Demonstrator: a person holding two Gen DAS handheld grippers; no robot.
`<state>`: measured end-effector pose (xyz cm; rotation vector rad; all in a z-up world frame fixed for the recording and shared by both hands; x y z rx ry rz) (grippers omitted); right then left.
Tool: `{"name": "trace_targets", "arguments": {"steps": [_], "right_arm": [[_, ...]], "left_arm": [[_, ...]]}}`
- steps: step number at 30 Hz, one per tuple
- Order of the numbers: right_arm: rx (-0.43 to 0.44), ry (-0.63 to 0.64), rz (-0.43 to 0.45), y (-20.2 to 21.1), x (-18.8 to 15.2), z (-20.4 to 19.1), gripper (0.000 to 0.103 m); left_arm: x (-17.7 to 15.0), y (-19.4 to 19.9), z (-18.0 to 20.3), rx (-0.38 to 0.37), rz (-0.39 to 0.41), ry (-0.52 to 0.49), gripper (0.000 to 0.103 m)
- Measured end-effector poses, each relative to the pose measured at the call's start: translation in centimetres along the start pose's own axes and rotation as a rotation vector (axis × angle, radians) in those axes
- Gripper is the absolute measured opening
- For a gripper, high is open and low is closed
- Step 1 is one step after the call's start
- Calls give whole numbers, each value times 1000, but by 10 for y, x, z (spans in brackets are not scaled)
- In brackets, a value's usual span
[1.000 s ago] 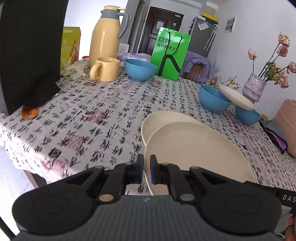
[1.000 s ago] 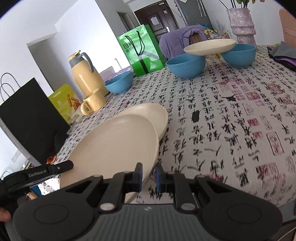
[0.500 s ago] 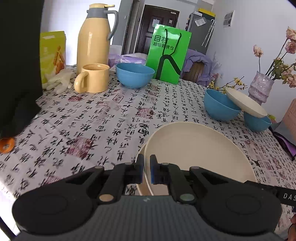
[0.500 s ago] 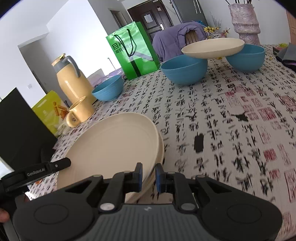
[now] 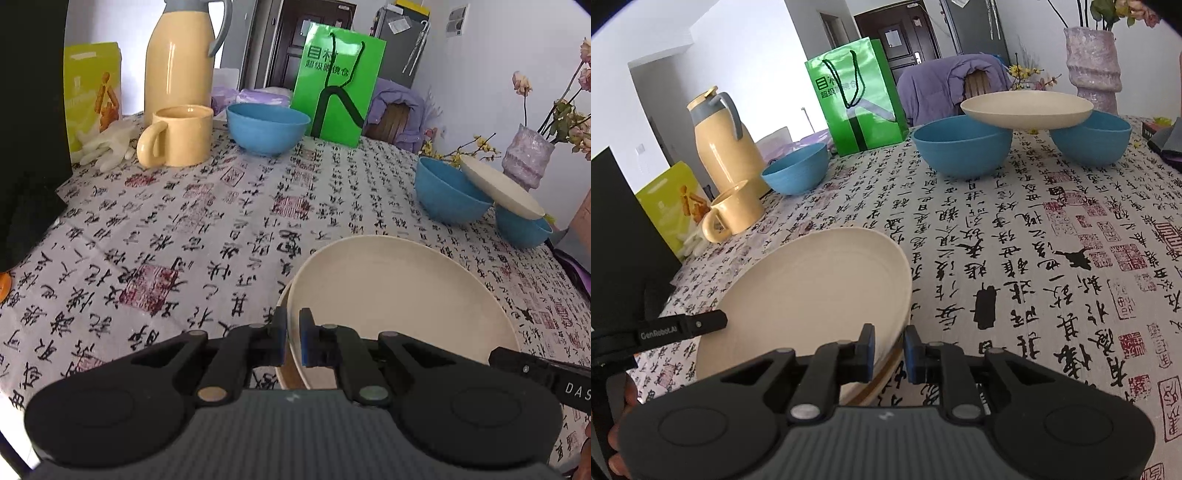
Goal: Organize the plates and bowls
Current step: 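Lower the cream plate onto the first plate and open both grippers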
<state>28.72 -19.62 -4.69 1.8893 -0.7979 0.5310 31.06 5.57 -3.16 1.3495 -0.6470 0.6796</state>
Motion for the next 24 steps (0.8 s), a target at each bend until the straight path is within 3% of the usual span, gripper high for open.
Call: {"name": "trace_targets", "arguments": {"steps": [6,13,16,21,24], "right_arm": [[-9,54,-7,-1,-7,-8,30],[-5,96,-9,4,-8,-12,30],[0,103,6,12,-8,-12,36],[2,92,36,28,-8,-2,38],[-2,77,49,38,-10,6,38]], "left_arm": [[-3,3,-1,8,13,-12,9],[3,15,-1,16,48,-26,9],[3,20,0,14,56,-29,11],[-3,30,3,11,55,-26,24],[-8,40,7,6,66,-34,25]]}}
Point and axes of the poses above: each gripper's, at about its wrist camera, not at the fingertips, and y roughly against the way its jaws point, z to its right, x to its top, the point moved 4 cm from there along -y, roughly the way its jaws point, and after that the axes turned 6 degrees about -y, right-handed, at the moved point
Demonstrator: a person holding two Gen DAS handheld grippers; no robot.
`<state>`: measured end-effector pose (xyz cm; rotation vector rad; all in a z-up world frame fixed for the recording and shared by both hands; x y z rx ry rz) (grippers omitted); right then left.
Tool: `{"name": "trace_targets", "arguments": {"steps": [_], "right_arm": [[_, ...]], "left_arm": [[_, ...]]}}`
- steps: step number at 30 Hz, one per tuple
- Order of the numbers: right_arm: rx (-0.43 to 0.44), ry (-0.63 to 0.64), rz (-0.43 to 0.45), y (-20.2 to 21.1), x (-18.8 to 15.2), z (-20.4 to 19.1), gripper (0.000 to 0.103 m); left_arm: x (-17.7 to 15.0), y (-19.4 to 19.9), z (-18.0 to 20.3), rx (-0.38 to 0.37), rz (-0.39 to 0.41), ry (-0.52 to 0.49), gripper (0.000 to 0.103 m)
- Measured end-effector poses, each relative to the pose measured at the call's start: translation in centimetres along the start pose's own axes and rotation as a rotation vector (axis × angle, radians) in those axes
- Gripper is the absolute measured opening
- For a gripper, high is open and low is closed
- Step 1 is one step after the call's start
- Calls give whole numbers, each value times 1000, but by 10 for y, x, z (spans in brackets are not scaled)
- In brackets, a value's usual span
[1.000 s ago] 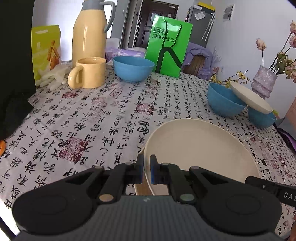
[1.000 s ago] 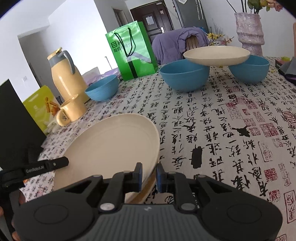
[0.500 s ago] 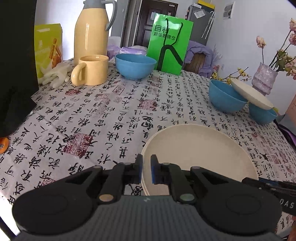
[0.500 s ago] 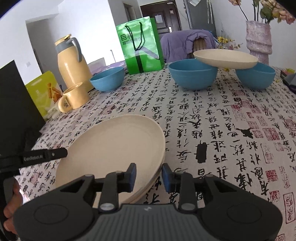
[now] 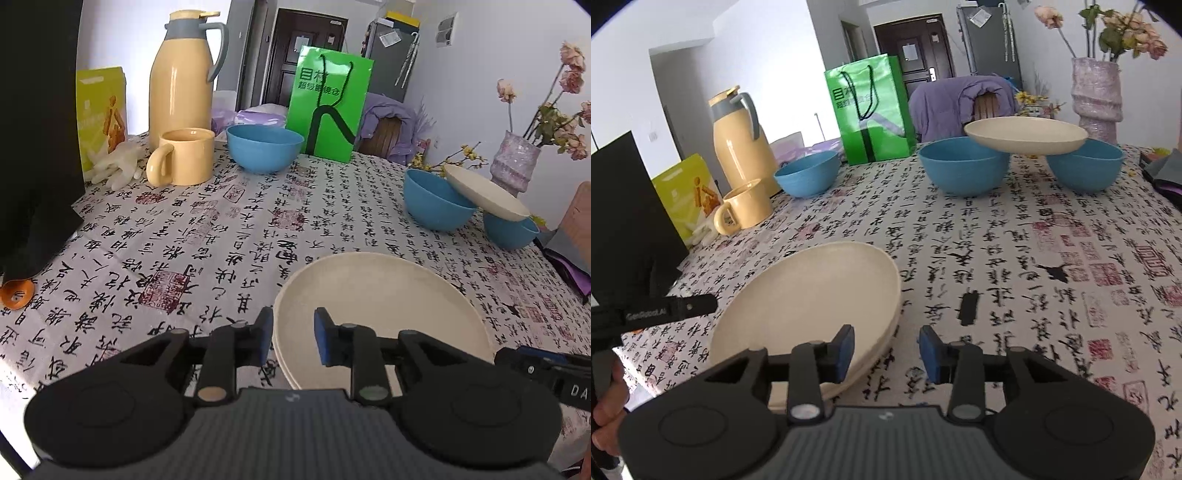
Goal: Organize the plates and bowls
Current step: 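Lower the cream plate onto the first plate and open both grippers, then withdraw both open grippers from the two stacked plates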
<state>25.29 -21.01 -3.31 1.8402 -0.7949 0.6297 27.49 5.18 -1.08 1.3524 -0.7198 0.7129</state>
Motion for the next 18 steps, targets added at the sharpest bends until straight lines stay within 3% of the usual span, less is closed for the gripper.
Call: {"name": "trace_targets", "arguments": {"steps": [1,3,7,9,13,15,18], "right_arm": [[-2,-2,5,3,-1,3,39],[-8,-7,16,12,-4,9,47],[-22,-12,42,31,-9,20,49],[-27,-15,56,43,-13,26,56],[-35,-7,79,65,-26,34,63],[-33,-5,90,77,-35,38,73],[-32,-10,115,94,-52,44,78]], "left_arm": [[-2,4,2,-3,5,-3,27],[-6,14,8,-11,15,-14,43],[-17,36,25,-24,41,-63,55],[-25,48,34,-29,58,-85,66],[-44,73,53,-46,99,-119,78],[-54,84,61,-53,118,-133,86],[-71,99,71,-51,141,-149,90]]}}
Point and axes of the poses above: each gripper's, at about its wrist camera, not at the fingertips, and y roughly against the way its jaws point, z to its right, x to its top, the point moved 4 cm from there along -y, roughly the way its jaws point, and after that the axes turned 6 degrees about -y, right-handed, at the moved point
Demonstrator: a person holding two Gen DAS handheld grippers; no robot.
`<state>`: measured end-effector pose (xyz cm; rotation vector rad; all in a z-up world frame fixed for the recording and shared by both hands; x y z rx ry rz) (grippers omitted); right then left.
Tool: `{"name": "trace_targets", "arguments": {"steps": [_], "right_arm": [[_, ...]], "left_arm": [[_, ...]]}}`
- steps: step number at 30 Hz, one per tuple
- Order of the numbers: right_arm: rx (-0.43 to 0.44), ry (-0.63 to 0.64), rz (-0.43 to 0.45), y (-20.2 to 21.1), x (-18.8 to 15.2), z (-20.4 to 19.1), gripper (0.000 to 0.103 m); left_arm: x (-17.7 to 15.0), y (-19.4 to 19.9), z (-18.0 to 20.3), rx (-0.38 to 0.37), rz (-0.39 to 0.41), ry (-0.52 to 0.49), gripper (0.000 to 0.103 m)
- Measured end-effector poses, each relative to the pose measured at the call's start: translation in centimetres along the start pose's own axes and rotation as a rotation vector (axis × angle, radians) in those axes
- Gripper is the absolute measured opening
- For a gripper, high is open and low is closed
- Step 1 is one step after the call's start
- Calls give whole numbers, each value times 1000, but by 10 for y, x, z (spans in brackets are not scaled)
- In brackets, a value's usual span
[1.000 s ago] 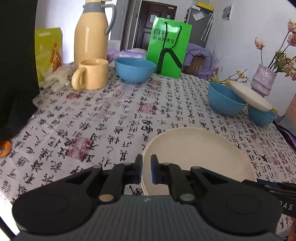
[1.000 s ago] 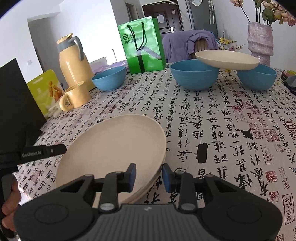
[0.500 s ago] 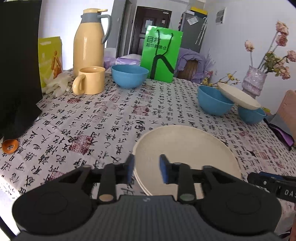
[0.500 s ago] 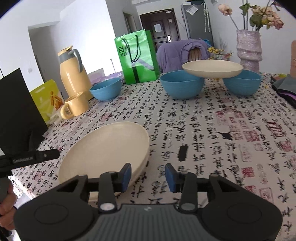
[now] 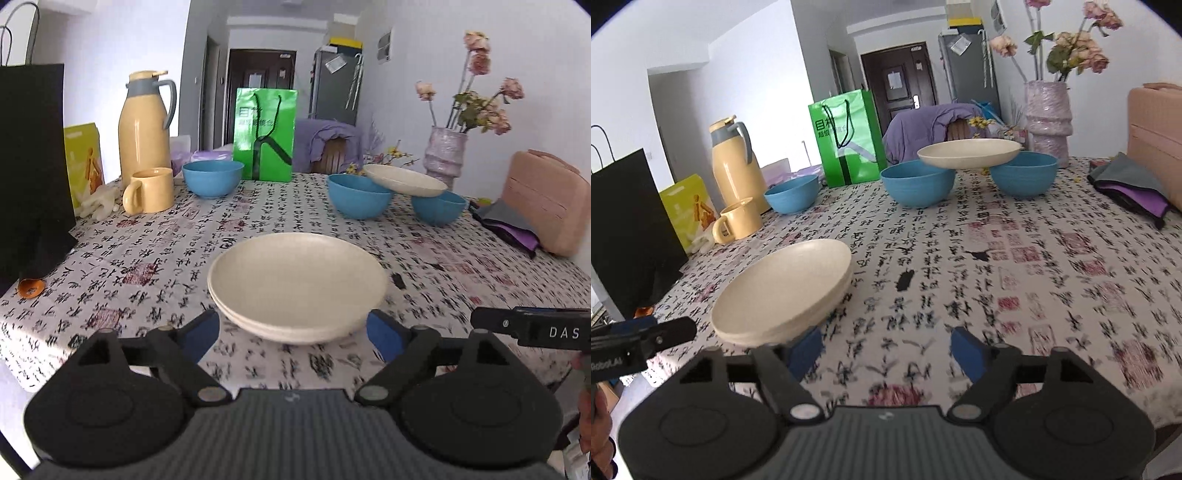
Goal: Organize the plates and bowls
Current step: 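Withdraw both open grippers from the two stacked plates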
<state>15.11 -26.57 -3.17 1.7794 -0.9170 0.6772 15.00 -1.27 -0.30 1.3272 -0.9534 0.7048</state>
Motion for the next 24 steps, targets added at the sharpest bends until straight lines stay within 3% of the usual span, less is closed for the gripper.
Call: {"name": "trace_targets", "arguments": {"steps": [3,14,24], "right_arm": [[1,-1,26,18,-15,5,83],[-42,51,119,87,-63,13,94],[-51,82,124,83,-68,6,94]], "left_arm": [[-15,16,11,0,20,-14,97],[-42,57,30,-14,74,-49,103],[-40,52,29,-9,71,-48,103]]}}
Point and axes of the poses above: each gripper's, at about its wrist camera, not at the fingertips, and y roughly against the way its jaws point, z to its right, x to its top, the point moved 4 cm from there along -y, roughly the way its jaws point, and after that the axes turned 6 degrees about -y, right-handed, at the moved point
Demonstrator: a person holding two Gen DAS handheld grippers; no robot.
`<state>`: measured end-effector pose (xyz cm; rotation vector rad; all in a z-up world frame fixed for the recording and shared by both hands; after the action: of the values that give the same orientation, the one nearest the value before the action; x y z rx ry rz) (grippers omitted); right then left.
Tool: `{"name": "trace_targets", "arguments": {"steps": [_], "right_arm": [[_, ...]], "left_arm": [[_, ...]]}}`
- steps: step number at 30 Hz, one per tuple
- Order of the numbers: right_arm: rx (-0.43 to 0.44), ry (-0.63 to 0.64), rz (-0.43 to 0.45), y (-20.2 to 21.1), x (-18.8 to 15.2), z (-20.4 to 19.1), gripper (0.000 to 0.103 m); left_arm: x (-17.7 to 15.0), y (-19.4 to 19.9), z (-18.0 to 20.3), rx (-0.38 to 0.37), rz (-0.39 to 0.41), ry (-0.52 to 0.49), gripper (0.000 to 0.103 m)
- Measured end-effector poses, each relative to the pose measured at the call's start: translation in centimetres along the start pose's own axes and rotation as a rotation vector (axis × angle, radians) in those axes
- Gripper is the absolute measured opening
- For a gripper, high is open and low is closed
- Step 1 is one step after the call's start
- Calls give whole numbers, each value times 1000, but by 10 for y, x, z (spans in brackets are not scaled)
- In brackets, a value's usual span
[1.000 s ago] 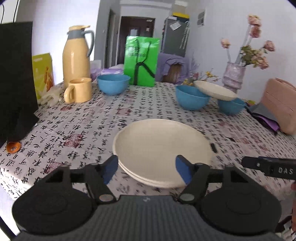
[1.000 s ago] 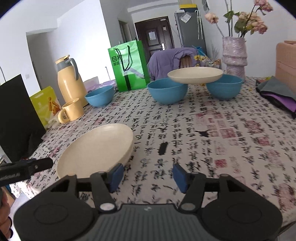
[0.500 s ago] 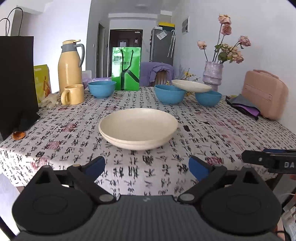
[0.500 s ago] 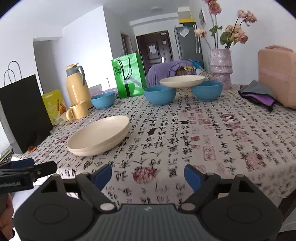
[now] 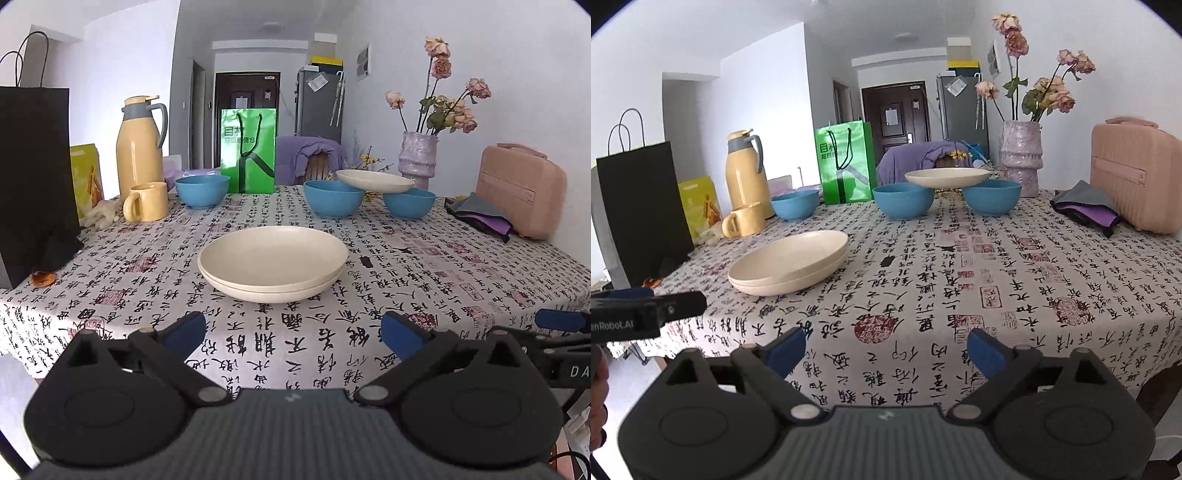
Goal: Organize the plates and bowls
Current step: 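Withdraw both open grippers from the two stacked plates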
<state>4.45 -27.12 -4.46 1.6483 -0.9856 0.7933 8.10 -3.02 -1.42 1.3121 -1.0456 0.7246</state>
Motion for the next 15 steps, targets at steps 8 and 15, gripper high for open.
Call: {"name": "trace_targets", "arguments": {"steps": [8,15], "right_arm": [[-26,-24,3,-9,4,11,95],[-64,-66,32,-24,26,33,95]], "left_arm": [[11,-12,3,-7,6,-17,103],[36,-40,11,-19,7,-38,103]]}}
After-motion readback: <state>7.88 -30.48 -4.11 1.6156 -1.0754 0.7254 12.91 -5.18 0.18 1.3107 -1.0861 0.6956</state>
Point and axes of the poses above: each gripper's, at about its wrist camera, not at the fingertips, and y roughly against the way its jaws point, z to its right, x to its top, the point moved 4 cm from there along -y, roughly the way its jaws point, and after that the axes turned 6 degrees about -y, right-handed, at the moved point
